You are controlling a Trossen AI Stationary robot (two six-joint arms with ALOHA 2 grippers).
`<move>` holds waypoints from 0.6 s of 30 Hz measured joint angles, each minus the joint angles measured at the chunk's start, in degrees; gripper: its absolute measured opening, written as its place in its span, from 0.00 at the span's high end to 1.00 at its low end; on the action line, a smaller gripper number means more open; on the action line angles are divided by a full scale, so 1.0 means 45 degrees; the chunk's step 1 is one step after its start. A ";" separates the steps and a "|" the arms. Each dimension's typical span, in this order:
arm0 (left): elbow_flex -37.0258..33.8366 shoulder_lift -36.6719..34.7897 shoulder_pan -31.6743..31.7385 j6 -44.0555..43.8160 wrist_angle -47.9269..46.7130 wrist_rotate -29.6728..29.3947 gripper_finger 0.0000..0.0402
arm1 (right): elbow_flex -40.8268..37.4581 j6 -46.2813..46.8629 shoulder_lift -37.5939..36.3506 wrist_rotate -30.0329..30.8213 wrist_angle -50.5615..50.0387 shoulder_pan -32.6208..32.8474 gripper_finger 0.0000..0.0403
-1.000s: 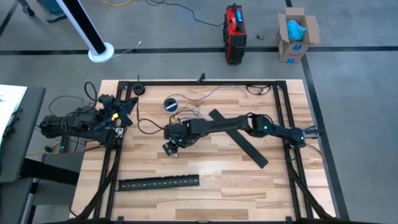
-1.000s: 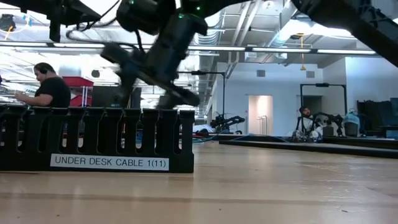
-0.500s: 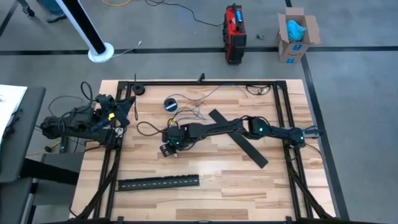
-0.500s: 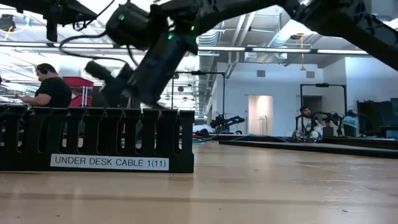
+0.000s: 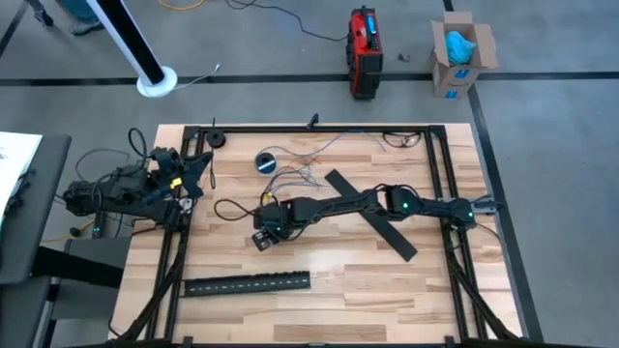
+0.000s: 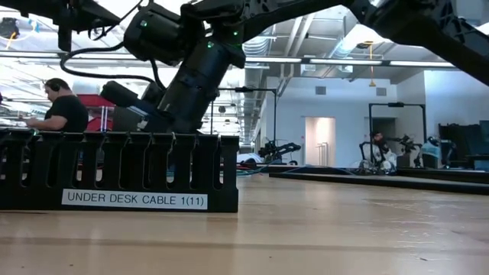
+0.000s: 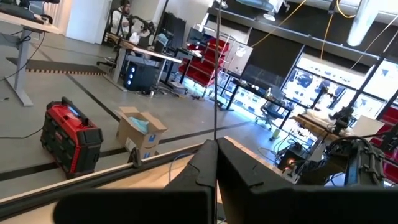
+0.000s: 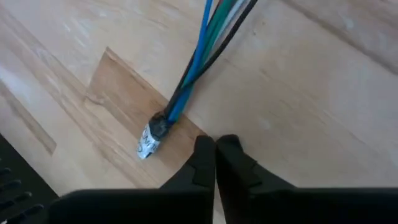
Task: Ziptie cables
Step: Wrap the cable wires with the black zip tie
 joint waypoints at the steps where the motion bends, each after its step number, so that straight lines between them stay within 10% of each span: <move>1: 0.0000 0.0000 0.0000 0.0000 -0.0007 0.0027 1.00 | 0.0003 -0.0223 -0.0011 -0.0036 -0.0051 0.0055 0.99; 5: 0.0000 0.0000 0.0000 0.0333 0.0035 0.0266 1.00 | 0.0599 -0.3314 -0.0466 -0.0069 -0.0604 0.0224 1.00; 13: 0.0000 0.0002 0.0000 0.1224 -0.0043 0.0305 1.00 | 0.1123 -1.7876 -0.1583 -0.0091 -0.0478 0.0678 0.94; 18: 0.0000 0.0005 0.0000 0.1117 -0.0286 0.0298 1.00 | 0.1073 -1.9686 -0.1454 0.0152 -0.0113 0.0172 0.84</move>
